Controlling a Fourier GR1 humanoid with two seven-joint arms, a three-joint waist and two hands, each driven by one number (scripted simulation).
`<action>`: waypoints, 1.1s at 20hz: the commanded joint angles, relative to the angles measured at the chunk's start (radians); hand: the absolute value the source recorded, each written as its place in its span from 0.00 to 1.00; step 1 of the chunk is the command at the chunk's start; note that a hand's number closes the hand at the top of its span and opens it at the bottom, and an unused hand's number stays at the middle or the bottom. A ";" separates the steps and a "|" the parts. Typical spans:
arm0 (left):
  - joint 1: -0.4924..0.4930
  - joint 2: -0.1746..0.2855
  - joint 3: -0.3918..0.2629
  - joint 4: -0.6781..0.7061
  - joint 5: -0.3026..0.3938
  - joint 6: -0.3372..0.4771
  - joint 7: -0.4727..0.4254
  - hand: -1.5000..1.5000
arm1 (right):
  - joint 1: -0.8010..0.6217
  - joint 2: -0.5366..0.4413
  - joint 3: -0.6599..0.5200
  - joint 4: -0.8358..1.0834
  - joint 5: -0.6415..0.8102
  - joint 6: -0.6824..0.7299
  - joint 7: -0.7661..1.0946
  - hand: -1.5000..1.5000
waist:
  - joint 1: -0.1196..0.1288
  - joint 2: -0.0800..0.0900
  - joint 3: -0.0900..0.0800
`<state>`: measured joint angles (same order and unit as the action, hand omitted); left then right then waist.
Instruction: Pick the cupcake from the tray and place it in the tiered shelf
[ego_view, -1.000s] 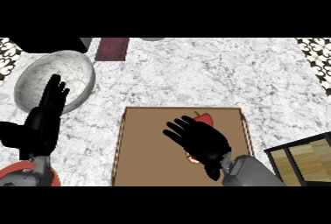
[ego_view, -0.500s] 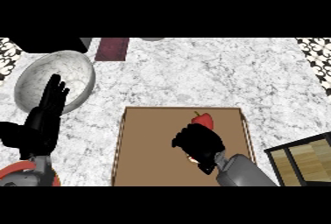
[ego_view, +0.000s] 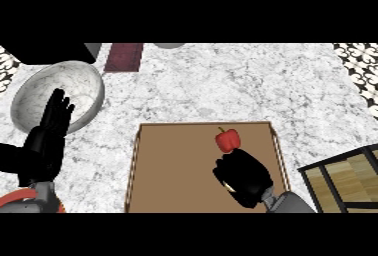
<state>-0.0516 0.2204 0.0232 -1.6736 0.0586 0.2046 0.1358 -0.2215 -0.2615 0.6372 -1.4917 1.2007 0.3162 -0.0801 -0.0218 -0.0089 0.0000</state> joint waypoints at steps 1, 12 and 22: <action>0.040 0.003 0.045 -0.002 0.004 0.031 -0.002 0.50 | 0.248 -0.134 -0.117 -0.067 -0.025 -0.114 0.078 1.00 | -0.087 -0.012 0.002; 0.096 0.008 0.052 -0.048 0.011 0.017 -0.016 0.50 | 0.878 -0.352 -0.427 -0.415 -0.372 -0.338 -0.115 1.00 | -0.094 -0.010 -0.002; 0.096 0.019 0.055 -0.076 0.013 0.015 0.027 0.50 | 1.196 -0.278 -0.757 -0.862 -0.861 -0.385 -0.187 1.00 | -0.094 -0.011 -0.003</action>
<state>0.0490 0.2358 0.0792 -1.7395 0.0718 0.2186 0.1406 0.8645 -0.5563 0.0217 -2.2108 0.4996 -0.0508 -0.2588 -0.1166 -0.0201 -0.0025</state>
